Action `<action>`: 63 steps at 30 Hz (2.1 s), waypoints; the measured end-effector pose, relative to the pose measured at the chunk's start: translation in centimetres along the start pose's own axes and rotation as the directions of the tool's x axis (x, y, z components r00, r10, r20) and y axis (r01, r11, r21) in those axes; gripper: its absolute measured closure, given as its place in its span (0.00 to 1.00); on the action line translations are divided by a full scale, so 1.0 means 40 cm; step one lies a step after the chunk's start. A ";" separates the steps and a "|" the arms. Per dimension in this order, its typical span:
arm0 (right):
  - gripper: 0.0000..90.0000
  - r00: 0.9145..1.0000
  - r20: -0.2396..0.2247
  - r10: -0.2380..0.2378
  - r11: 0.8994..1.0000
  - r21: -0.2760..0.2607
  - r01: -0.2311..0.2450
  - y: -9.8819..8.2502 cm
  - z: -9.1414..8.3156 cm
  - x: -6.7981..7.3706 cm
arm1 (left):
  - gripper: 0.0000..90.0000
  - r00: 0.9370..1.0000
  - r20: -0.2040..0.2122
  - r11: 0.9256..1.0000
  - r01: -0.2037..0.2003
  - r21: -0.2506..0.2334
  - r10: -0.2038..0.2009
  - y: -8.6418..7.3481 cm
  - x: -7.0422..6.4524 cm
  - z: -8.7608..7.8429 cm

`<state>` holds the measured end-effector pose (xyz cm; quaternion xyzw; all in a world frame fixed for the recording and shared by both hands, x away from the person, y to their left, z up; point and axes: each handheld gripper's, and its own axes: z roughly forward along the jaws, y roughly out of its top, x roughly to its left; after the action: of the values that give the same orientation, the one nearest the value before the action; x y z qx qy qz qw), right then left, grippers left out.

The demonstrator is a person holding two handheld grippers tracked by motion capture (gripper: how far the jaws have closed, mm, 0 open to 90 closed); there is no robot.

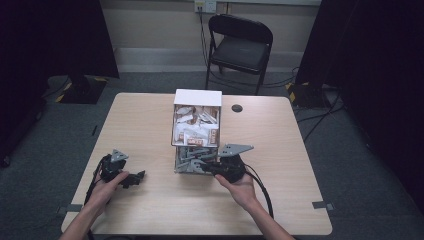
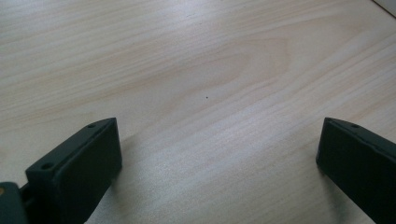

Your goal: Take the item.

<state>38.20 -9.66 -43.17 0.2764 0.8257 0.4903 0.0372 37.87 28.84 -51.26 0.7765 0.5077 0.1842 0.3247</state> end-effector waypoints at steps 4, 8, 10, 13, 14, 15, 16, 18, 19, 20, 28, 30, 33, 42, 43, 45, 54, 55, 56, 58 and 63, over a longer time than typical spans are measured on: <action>1.00 1.000 -0.006 -0.004 1.000 -0.015 0.004 0.007 -0.009 0.004 | 0.00 1.000 0.000 1.000 0.000 0.000 0.000 0.000 0.000 0.000; 1.00 1.000 -0.011 -0.001 1.000 -0.023 0.001 0.009 -0.014 0.006 | 0.00 1.000 0.000 1.000 0.000 0.000 0.000 0.000 0.000 0.000; 1.00 1.000 -0.011 -0.004 1.000 -0.025 0.003 0.010 -0.016 0.007 | 0.00 1.000 0.000 1.000 0.000 0.000 0.000 0.000 0.000 0.000; 1.00 1.000 -0.012 -0.006 0.999 -0.031 0.006 0.014 -0.021 0.010 | 0.00 1.000 0.000 1.000 0.000 0.000 0.000 0.000 0.000 0.000; 1.00 1.000 -0.014 -0.005 0.999 -0.034 0.005 0.015 -0.023 0.010 | 0.00 1.000 0.000 1.000 0.000 0.000 0.000 0.000 0.000 0.000; 1.00 1.000 -0.015 -0.004 0.999 -0.036 0.003 0.016 -0.024 0.010 | 0.00 1.000 0.000 1.000 0.000 0.000 0.000 0.000 0.000 0.000; 1.00 1.000 -0.016 -0.005 0.999 -0.037 0.004 0.016 -0.025 0.011 | 0.00 1.000 0.001 1.000 0.001 -0.001 -0.001 0.000 0.000 0.000; 1.00 1.000 -0.018 -0.002 0.999 -0.039 0.002 0.018 -0.027 0.012 | 0.00 1.000 0.000 1.000 0.000 0.000 0.000 0.000 0.000 0.000; 1.00 1.000 -0.019 -0.003 0.999 -0.041 0.002 0.018 -0.028 0.013 | 0.00 1.000 0.000 1.000 -0.001 0.000 0.001 0.000 0.000 0.000; 1.00 1.000 -0.020 -0.003 0.999 -0.042 0.002 0.019 -0.029 0.014 | 0.00 1.000 0.000 1.000 0.000 0.000 0.000 0.000 0.000 0.000; 1.00 1.000 -0.027 -0.005 0.999 -0.052 0.003 0.023 -0.039 0.021 | 0.00 1.000 0.000 1.000 0.000 0.000 0.000 0.000 0.000 0.000; 1.00 1.000 -0.028 -0.006 0.999 -0.053 0.004 0.023 -0.041 0.024 | 0.00 1.000 0.000 1.000 0.000 0.000 0.000 0.000 0.000 0.000; 1.00 1.000 -0.031 -0.005 0.998 -0.055 0.004 0.025 -0.044 0.028 | 0.00 1.000 0.000 1.000 0.000 0.000 0.000 0.000 0.000 0.000; 1.00 0.999 -0.036 -0.008 0.998 -0.066 0.005 0.027 -0.057 0.036 | 0.00 1.000 0.000 1.000 0.000 0.000 0.000 0.000 0.000 0.000; 1.00 0.999 -0.036 -0.008 0.998 -0.067 0.006 0.026 -0.059 0.037 | 0.00 1.000 0.000 1.000 0.000 0.000 0.000 0.000 0.000 0.000; 1.00 0.999 -0.036 -0.006 0.998 -0.067 0.004 0.026 -0.063 0.038 | 0.00 1.000 0.000 1.000 0.000 0.000 0.000 0.000 0.000 0.000; 1.00 0.999 -0.036 0.001 0.997 -0.077 -0.004 0.025 -0.086 0.040 | 0.00 1.000 0.000 1.000 0.000 0.000 0.000 0.000 0.000 0.000; 1.00 0.999 -0.035 -0.001 0.997 -0.076 -0.001 0.025 -0.089 0.041 | 0.00 1.000 0.000 1.000 0.000 0.000 0.000 0.000 0.000 0.000; 1.00 0.999 -0.037 -0.002 0.997 -0.079 -0.001 0.024 -0.090 0.042 | 0.00 1.000 0.000 1.000 0.000 0.000 0.000 0.000 0.000 0.000; 1.00 0.999 -0.033 -0.011 0.997 -0.076 0.008 0.023 -0.097 0.047 | 0.00 1.000 0.000 1.000 0.001 0.000 -0.001 0.000 0.000 0.000; 1.00 1.000 -0.022 -0.015 0.997 -0.076 0.013 0.019 -0.111 0.050 | 0.00 1.000 0.000 1.000 0.000 0.000 0.000 0.000 0.000 0.000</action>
<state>35.34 -11.91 -39.82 0.2635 0.8089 0.5240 0.0418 37.87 28.83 -51.26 0.7763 0.5079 0.1842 0.3247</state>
